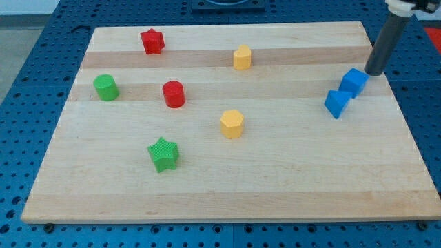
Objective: Move yellow heart closer to yellow hexagon
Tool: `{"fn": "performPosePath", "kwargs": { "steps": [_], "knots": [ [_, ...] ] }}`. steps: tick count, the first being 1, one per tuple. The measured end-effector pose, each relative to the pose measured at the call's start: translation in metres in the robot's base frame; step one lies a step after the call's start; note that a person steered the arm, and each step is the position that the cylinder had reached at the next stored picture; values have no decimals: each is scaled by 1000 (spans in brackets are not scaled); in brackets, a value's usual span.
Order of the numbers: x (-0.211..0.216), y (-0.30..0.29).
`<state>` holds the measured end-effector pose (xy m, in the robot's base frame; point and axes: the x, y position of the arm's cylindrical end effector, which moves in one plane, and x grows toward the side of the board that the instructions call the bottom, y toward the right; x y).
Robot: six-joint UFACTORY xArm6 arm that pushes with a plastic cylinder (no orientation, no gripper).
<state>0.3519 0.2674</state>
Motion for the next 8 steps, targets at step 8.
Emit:
{"fn": "performPosePath", "kwargs": {
  "steps": [8],
  "knots": [
    [-102, -222]
  ]
}}
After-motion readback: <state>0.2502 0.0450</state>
